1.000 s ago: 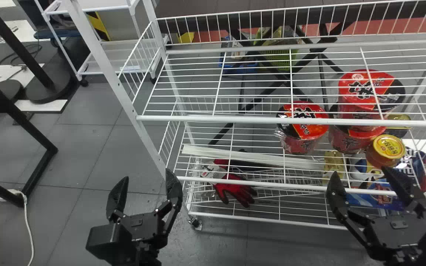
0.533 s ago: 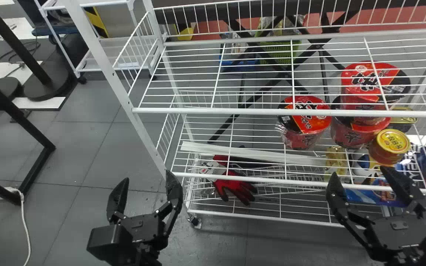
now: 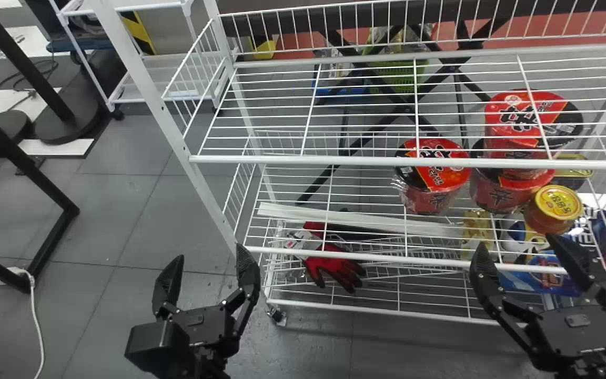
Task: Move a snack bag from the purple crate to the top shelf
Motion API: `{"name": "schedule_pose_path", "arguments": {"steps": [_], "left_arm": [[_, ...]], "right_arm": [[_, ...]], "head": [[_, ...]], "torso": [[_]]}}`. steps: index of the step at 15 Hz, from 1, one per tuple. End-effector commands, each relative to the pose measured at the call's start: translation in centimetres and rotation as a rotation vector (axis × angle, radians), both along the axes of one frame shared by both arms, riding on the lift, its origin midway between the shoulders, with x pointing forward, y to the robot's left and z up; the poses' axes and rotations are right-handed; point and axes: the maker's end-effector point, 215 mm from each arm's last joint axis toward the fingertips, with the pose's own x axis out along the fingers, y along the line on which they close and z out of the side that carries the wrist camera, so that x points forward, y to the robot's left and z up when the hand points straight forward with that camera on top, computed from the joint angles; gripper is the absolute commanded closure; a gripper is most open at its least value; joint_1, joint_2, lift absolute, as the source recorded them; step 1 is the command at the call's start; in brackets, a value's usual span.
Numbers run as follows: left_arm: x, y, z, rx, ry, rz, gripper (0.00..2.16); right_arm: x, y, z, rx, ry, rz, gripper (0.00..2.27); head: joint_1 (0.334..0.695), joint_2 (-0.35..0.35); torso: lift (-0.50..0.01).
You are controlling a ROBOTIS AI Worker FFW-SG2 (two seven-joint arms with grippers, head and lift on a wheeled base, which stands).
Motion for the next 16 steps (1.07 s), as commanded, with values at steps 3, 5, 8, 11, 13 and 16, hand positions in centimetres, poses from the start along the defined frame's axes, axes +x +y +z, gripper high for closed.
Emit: {"name": "schedule_pose_path", "arguments": {"steps": [3,5,8,11,13,16], "left_arm": [[0.1,0.0,0.0,-0.001,-0.001,0.001,0.11],[0.1,0.0,0.0,0.0,-0.001,0.001,0.11],[0.1,0.0,-0.1,0.0,0.001,0.001,0.11],[0.2,0.0,0.0,0.0,-0.001,-0.002,0.11],[0.2,0.0,0.0,0.0,-0.001,-0.002,0.11],[0.1,0.0,-0.2,0.001,0.002,-0.002,0.11]], "right_arm": [[0.0,0.0,0.4,0.005,-0.016,-0.001,0.13],[-0.1,0.0,0.4,0.006,-0.019,0.0,0.13],[-0.1,-0.1,1.0,0.009,-0.041,-0.002,0.13],[-0.1,-0.2,1.0,0.019,-0.04,-0.008,0.14],[-0.1,-0.5,1.2,0.033,-0.045,-0.018,0.14],[-0.2,-0.7,2.2,0.039,-0.081,-0.028,0.14]], "head": [[0.695,0.186],[0.695,0.187],[0.695,0.186],[0.695,0.185],[0.695,0.183],[0.695,0.177]], "torso": [[-0.456],[-0.456],[-0.456],[-0.456],[-0.456],[-0.456]]}}
